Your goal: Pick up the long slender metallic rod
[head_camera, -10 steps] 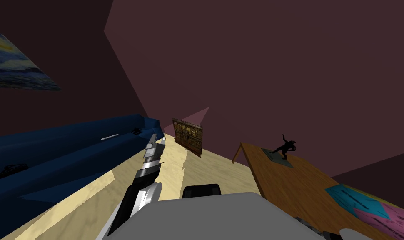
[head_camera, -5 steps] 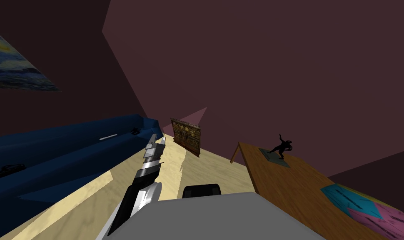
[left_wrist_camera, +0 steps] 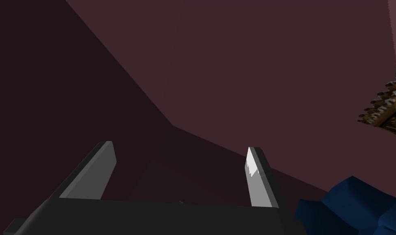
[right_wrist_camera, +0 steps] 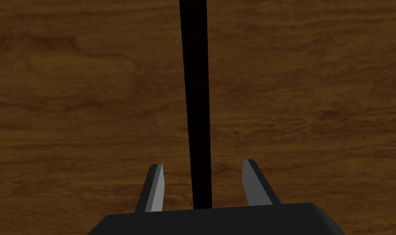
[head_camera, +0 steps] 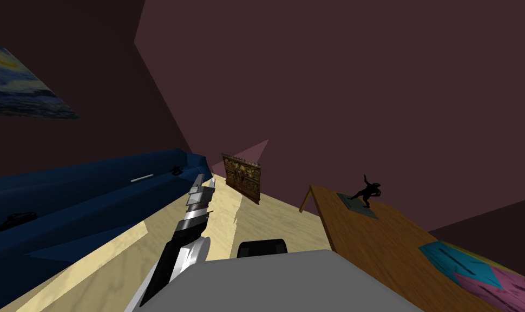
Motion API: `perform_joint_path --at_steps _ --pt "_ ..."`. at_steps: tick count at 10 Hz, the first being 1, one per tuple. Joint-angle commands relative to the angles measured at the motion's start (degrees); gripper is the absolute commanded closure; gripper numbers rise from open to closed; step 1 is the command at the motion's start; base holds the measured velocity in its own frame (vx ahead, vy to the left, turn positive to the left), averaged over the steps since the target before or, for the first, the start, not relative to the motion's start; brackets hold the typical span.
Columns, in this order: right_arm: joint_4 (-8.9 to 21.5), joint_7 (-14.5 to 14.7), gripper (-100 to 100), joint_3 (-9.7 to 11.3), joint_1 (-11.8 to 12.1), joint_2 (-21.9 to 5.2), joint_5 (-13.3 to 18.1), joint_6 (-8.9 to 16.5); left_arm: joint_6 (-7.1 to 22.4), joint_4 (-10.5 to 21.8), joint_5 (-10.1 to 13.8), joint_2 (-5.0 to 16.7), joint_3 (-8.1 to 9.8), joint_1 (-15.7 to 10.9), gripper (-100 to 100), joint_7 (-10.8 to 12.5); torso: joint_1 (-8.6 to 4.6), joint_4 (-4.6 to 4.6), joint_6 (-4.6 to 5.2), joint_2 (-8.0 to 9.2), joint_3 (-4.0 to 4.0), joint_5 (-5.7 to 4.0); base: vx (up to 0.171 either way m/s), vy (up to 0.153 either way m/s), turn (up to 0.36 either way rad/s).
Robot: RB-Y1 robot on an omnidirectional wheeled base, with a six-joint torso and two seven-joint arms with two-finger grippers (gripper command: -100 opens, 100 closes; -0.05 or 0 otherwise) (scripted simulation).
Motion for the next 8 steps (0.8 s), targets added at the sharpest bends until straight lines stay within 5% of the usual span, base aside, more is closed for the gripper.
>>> perform_joint_path --at_steps 1,4,5,6,8 --pt "0.0 0.0 100 0.0 0.0 0.0 0.0 0.0 0.0 0.0 0.0 0.0 0.0 0.0 0 0.0 0.0 0.0 0.0 0.0 0.0 0.0 0.0 0.0 0.0" --pt "0.0 0.0 100 0.0 0.0 0.0 0.0 0.0 0.0 0.0 0.0 0.0 0.0 0.0 0 0.0 -0.02 0.01 0.03 0.01 0.01 -0.03 0.0 0.0 0.0" --pt "0.0 0.1 0 0.0 0.0 0.0 0.0 0.0 0.0 0.0 0.0 0.0 0.0 0.0 0 0.0 -0.02 0.01 0.04 0.01 0.01 -0.03 0.0 0.0 0.0" --pt "-0.2 0.3 100 -0.6 -0.1 -1.7 -0.3 -1.6 0.0 0.0 0.0 0.0 0.0 0.0 0 0.0 -0.02 0.01 0.04 0.01 0.01 -0.03 0.0 0.0 0.0" --pt "0.1 0.6 100 -0.8 -0.2 -1.9 -0.5 -2.0 0.0 0.0 0.0 0.0 0.0 0.0 0 0.0 0.01 0.01 0.02 0.02 0.01 0.02 -0.002 0.004 -0.01"
